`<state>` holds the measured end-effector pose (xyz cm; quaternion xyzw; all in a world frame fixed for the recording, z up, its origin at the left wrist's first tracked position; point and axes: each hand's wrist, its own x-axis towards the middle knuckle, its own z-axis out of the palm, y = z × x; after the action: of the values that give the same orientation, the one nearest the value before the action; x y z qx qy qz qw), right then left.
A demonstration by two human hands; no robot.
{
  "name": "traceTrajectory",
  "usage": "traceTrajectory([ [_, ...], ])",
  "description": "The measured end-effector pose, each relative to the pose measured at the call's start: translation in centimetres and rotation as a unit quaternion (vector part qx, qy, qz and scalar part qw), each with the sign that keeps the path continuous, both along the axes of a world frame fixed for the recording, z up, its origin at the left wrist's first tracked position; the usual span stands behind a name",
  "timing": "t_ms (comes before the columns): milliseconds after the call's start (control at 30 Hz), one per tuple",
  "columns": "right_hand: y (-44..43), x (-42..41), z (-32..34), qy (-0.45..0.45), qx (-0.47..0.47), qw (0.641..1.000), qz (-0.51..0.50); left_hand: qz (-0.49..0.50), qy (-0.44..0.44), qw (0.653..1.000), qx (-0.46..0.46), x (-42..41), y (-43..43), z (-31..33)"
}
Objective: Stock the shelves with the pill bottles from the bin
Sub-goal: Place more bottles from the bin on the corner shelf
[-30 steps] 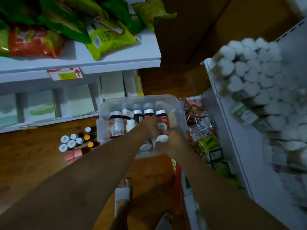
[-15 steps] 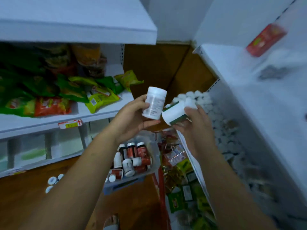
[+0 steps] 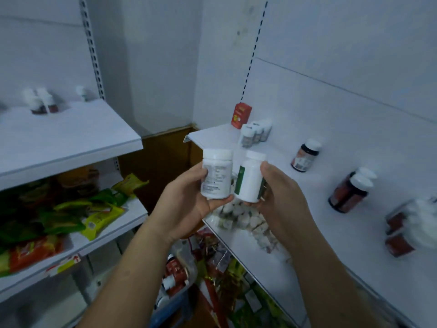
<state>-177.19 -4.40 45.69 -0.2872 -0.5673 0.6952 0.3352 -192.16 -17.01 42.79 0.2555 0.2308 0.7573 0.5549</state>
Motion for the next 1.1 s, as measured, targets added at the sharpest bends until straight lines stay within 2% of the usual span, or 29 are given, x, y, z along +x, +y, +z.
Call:
traceTrajectory([
  [133,0.2,2.6,0.8,0.024,0.008,1.0,-0.01,-0.044,-0.024,0.999,0.003,2.1,0.5,1.4],
  [300,0.6,5.0,1.9,0.041,0.03,0.999,-0.008,-0.052,-0.004,0.998,-0.042,3.7,1.9,1.9],
  [533,2.5,8.1,2.5,0.038,0.063,0.997,-0.035,-0.082,-0.054,0.994,-0.052,6.8,4.5,2.7],
  [667,4.7,9.9,2.1,0.037,0.067,0.997,-0.027,-0.058,-0.059,0.994,-0.067,8.8,6.4,2.9],
  [800,6.7,11.5,1.7,0.057,0.047,0.997,-0.01,0.023,0.017,0.994,-0.107,10.6,8.3,3.0],
  [933,8.8,12.0,0.6,0.06,0.028,0.998,-0.014,0.107,0.107,0.979,-0.139,11.8,10.2,2.7],
  [1033,10.0,12.0,0.2,0.048,0.022,0.998,-0.032,0.15,0.203,0.956,-0.151,12.2,11.9,2.4],
  [1100,10.9,11.7,0.0,0.039,0.027,0.998,-0.048,0.186,0.277,0.927,-0.172,11.9,13.0,2.1],
])
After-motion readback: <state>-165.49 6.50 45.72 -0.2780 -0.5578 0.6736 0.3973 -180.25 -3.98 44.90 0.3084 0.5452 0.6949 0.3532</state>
